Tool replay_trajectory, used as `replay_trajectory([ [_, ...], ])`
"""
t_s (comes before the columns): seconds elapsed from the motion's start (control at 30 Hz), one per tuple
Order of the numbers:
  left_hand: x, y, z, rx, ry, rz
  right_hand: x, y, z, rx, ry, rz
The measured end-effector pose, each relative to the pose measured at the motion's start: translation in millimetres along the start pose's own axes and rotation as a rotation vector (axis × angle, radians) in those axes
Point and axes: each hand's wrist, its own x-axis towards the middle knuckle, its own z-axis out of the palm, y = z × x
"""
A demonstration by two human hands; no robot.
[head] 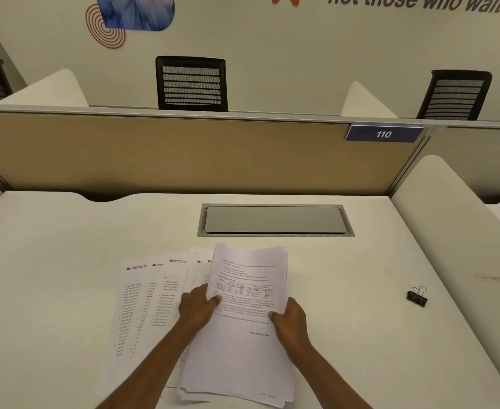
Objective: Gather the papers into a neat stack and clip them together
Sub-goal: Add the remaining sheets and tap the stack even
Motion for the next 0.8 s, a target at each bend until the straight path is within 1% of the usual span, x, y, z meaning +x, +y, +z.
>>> replay_trajectory([
  [0.03, -0.9, 1.7, -0.7, 0.15, 0.037, -0.023, 0.2, -0.3, 3.3, -0.047, 0.01, 0.003],
  [0.07, 0.0, 1.6, -0.3, 0.241, 0.06, -0.05, 1.9, 0.7, 7.4, -0.103, 0.021, 0.0],
  [0.1, -0.7, 3.2, -0.1, 0.278, 0.064, -0.075, 3.5, 0.6, 11.2, -0.161, 0.031, 0.0],
  [0.2, 0.2, 5.8, 3.6, 0.269, 0.051, -0.118, 7.9, -1.5, 19.4, -0.225, 0.035, 0.027],
  [0.37, 3.2, 9.3, 0.0, 0.238, 0.05, -0.156, 12.9, -2.6, 24.4, -0.115, -0.032, 0.138],
  [0.5, 8.7, 0.9, -4.8, 0.136, 0.061, -0.151, 10.0, -10.5, 21.5, 0.03, -0.067, 0.173],
  [0.57, 11.5, -5.2, -6.2, 0.022, 0.061, -0.135, 8.7, -12.1, 21.5, 0.066, -0.088, 0.167],
  [0.63, 9.1, -7.4, -7.8, -0.11, 0.077, -0.109, 7.8, -12.6, 23.4, 0.072, -0.101, 0.138],
  [0.7, 4.9, -8.6, -8.8, -0.182, 0.125, -0.104, 6.2, -15.0, 23.9, 0.07, -0.096, 0.107],
  [0.8, 2.9, -11.7, -10.0, -0.276, 0.178, -0.119, 4.1, -17.6, 26.9, 0.065, -0.103, 0.007],
])
